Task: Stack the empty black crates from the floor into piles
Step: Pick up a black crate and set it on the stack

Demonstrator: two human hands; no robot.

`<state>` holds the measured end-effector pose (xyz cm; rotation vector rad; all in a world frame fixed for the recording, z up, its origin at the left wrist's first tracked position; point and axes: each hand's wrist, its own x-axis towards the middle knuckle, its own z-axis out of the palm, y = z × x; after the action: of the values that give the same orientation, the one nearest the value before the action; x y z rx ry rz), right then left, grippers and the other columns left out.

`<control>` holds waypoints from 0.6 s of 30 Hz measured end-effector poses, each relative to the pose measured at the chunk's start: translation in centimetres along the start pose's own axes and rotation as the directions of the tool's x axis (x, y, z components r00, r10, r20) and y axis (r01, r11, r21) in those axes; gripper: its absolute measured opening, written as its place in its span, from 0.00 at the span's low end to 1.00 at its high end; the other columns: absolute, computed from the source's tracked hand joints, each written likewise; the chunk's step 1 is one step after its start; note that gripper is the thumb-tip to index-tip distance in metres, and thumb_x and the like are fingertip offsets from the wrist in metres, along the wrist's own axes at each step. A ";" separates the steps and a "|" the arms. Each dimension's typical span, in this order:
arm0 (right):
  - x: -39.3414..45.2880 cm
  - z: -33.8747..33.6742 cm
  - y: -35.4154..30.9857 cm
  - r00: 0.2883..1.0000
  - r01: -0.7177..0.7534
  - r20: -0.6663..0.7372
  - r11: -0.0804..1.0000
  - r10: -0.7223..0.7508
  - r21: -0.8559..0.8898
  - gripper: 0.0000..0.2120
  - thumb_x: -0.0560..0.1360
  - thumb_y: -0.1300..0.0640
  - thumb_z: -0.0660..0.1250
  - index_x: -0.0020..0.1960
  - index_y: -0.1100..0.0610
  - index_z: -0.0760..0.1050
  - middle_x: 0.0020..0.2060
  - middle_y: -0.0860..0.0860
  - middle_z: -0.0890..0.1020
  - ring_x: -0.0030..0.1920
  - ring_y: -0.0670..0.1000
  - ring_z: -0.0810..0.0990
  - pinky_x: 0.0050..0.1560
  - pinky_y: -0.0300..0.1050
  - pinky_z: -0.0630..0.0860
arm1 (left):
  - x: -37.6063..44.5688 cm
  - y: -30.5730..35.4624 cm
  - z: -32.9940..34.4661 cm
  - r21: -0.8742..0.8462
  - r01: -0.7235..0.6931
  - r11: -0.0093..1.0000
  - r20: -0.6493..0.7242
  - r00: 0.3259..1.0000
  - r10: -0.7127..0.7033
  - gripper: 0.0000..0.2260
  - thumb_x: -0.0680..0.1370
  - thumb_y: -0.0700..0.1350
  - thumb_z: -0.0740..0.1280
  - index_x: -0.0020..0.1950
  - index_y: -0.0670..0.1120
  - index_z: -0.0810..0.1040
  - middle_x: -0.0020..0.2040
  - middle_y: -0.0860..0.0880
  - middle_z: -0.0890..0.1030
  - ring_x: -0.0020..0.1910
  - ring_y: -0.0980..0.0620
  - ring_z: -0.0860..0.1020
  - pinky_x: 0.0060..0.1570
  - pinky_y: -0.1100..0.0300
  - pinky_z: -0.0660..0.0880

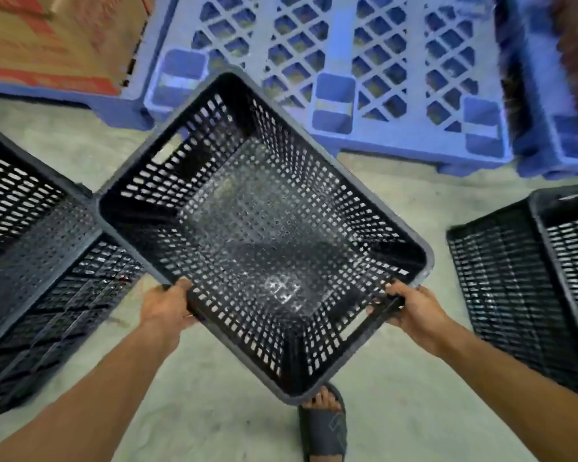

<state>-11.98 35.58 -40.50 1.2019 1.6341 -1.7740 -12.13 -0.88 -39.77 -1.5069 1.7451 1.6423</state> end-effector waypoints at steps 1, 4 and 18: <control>0.1 -1.7 -0.9 0.999 0.022 -0.043 0.998 -0.024 -0.059 0.03 0.73 0.65 0.65 0.43 0.60 0.78 0.33 0.56 0.85 0.32 0.55 0.85 0.37 0.53 0.84 | -0.8 -0.5 0.8 -0.004 0.042 0.999 0.005 0.999 -0.042 0.04 0.79 0.39 0.64 0.49 0.38 0.74 0.50 0.40 0.81 0.40 0.45 0.80 0.25 0.58 0.79; 1.7 -6.0 -3.4 0.974 0.069 -0.195 0.971 -0.115 -0.228 0.03 0.73 0.60 0.67 0.41 0.60 0.77 0.31 0.54 0.83 0.27 0.50 0.83 0.30 0.48 0.82 | -3.3 -3.0 3.7 0.022 0.088 0.996 0.105 0.990 -0.090 0.08 0.78 0.37 0.65 0.54 0.33 0.75 0.49 0.37 0.82 0.42 0.43 0.82 0.37 0.56 0.82; 1.0 -12.2 2.8 0.973 0.048 -0.170 0.854 -0.158 -0.518 0.39 0.77 0.65 0.65 0.79 0.47 0.47 0.70 0.53 0.69 0.66 0.59 0.72 0.65 0.61 0.72 | -9.9 -7.8 8.7 0.889 -0.366 0.275 0.193 0.844 0.501 0.13 0.68 0.56 0.73 0.43 0.51 0.75 0.51 0.48 0.76 0.50 0.45 0.74 0.47 0.50 0.73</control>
<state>-6.68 46.91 -41.94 1.0791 2.1511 -1.1670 -5.42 12.88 -38.67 -0.5707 2.6272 0.3841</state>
